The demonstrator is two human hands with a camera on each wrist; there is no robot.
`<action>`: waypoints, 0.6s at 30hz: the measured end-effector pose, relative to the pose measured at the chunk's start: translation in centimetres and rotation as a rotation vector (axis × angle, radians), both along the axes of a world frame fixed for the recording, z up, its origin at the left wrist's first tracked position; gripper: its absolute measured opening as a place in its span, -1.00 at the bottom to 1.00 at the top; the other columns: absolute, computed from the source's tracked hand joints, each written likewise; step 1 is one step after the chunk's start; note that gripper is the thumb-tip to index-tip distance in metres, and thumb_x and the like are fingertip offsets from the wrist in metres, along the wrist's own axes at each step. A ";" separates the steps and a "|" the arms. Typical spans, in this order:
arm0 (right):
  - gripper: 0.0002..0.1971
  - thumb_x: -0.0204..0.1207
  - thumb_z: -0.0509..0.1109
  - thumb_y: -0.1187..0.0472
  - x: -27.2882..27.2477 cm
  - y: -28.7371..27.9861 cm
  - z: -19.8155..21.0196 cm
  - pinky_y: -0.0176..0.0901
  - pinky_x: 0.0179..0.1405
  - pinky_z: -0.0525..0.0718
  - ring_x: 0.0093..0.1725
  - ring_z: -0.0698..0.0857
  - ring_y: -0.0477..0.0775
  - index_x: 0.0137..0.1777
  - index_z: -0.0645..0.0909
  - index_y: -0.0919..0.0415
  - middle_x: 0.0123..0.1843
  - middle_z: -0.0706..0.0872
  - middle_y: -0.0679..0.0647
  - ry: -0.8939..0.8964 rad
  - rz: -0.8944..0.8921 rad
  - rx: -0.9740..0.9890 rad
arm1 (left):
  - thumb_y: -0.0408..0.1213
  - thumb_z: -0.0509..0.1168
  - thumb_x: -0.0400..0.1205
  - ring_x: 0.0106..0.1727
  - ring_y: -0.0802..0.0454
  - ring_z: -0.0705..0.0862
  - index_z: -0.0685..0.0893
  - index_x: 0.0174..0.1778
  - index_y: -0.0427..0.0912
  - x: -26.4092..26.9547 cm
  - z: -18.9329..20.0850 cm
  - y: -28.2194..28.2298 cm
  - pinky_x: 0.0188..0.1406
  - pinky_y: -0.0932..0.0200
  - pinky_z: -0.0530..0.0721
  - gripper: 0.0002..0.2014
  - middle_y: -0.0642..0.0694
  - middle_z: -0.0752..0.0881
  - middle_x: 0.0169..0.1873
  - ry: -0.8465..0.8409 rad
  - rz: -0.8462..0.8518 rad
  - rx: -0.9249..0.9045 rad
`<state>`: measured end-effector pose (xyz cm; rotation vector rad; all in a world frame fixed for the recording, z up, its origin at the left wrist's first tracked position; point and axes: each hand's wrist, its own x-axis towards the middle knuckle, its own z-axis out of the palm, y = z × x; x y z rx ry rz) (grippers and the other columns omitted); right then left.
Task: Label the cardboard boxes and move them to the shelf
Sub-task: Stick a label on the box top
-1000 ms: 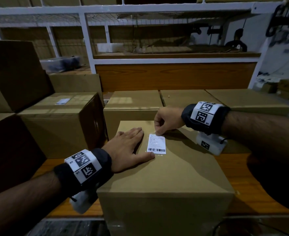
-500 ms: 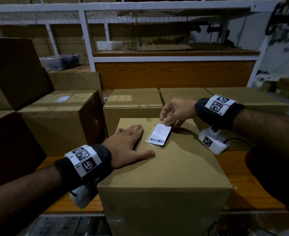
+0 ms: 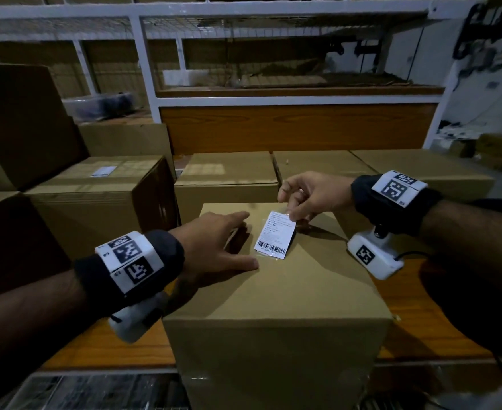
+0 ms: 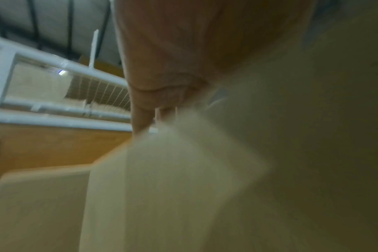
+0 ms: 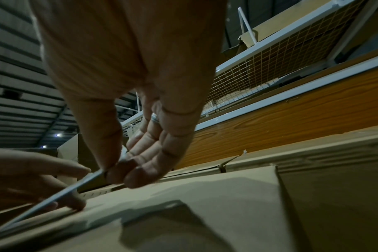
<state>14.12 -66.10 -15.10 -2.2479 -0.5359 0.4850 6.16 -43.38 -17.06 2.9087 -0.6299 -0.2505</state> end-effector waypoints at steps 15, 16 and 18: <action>-0.84 0.46 0.42 0.49 -4.6 -5.2 1.9 -0.38 -0.34 0.66 -0.23 0.77 -0.07 0.03 0.68 0.41 -0.09 0.80 0.15 -0.077 -0.091 0.226 | 0.06 0.40 0.53 0.17 0.14 0.66 0.41 0.45 -0.05 -1.0 3.8 -6.0 0.14 0.20 0.67 -0.39 0.05 0.68 0.21 -0.035 -0.047 -0.131; -0.84 0.46 0.42 0.50 -4.9 -5.8 1.9 -0.37 -0.35 0.67 -0.22 0.77 -0.04 0.03 0.68 0.41 -0.09 0.80 0.17 -0.074 -0.100 0.252 | 0.04 0.41 0.52 0.11 0.14 0.68 0.46 0.41 -0.06 -0.8 3.7 -6.8 0.12 0.18 0.70 -0.43 0.04 0.71 0.16 -0.049 -0.046 -0.166; -0.83 0.46 0.40 0.52 -5.7 -7.1 1.9 -0.37 -0.37 0.67 -0.23 0.77 -0.02 0.03 0.67 0.44 -0.12 0.81 0.16 -0.063 -0.133 0.319 | 0.00 0.44 0.51 -0.02 0.14 0.70 0.57 0.27 -0.06 -0.3 3.5 -8.4 0.01 0.17 0.73 -0.55 0.03 0.74 0.04 -0.092 -0.052 -0.219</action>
